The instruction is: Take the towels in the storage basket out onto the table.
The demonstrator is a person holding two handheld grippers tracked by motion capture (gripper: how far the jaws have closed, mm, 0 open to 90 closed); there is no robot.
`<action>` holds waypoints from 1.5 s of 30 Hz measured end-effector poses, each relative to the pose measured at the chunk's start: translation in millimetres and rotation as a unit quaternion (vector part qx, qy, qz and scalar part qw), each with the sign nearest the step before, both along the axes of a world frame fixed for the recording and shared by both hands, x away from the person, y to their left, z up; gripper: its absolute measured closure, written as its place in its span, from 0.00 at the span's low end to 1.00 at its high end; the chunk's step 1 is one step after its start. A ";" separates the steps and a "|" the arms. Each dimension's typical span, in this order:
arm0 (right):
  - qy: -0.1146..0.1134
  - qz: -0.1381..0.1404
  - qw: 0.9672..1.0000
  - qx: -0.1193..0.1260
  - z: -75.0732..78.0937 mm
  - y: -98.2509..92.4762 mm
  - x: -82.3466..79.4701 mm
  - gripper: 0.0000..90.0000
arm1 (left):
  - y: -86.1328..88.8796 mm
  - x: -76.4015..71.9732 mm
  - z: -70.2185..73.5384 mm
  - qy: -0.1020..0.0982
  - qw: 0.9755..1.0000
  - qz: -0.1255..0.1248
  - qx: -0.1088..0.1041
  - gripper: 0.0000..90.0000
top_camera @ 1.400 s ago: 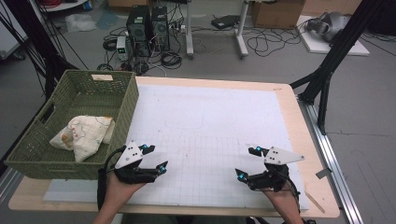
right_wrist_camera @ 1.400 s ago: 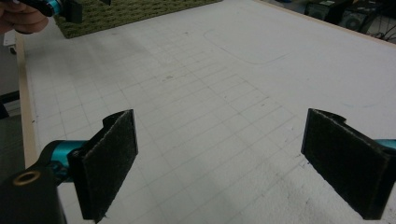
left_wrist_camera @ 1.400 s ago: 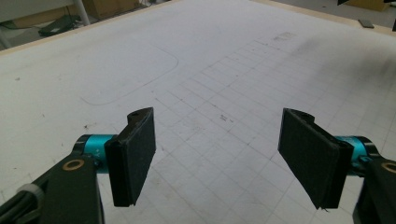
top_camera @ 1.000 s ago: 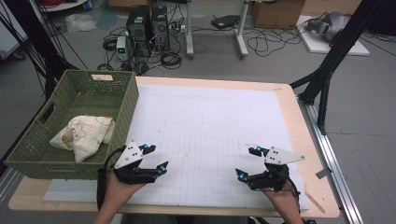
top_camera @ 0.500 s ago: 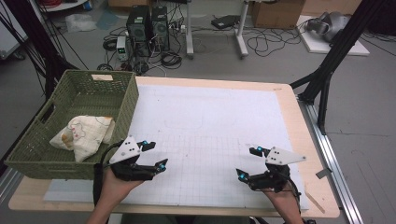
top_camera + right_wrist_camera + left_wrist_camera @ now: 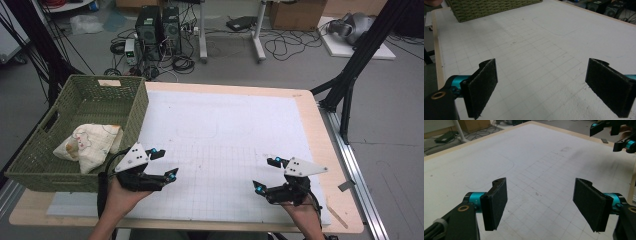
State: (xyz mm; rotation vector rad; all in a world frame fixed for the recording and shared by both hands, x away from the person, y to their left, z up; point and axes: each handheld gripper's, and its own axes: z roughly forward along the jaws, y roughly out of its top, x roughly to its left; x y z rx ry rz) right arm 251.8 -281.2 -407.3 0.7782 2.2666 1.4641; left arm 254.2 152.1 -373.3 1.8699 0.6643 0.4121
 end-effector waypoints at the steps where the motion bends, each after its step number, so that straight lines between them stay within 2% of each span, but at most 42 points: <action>1: 0.000 0.000 1.000 0.000 0.0 0.0 0.0 0.11 | -0.1 0.0 1.2 0.000 1.000 0.000 -0.001 0.31; 8: 0.001 0.000 1.000 0.000 0.4 -0.3 -0.4 0.11 | 4.7 -0.5 15.9 -0.009 1.000 -0.002 -0.008 0.31; 20: 0.001 0.000 1.000 0.000 0.5 -0.3 0.2 0.11 | 23.2 0.8 39.3 -0.019 1.000 0.000 -0.012 0.32; 27: 0.001 0.000 1.000 0.001 0.2 0.2 0.9 0.11 | 40.1 6.5 51.8 -0.022 1.000 0.010 -0.012 0.32; 33: 0.000 -0.001 1.000 0.000 0.1 -0.5 1.3 0.11 | 60.2 11.8 61.0 -0.027 0.999 0.030 -0.013 0.32; 45: 0.004 0.000 1.000 0.001 -0.2 -1.0 1.8 0.11 | 98.1 21.3 68.1 -0.027 0.998 0.053 -0.014 0.33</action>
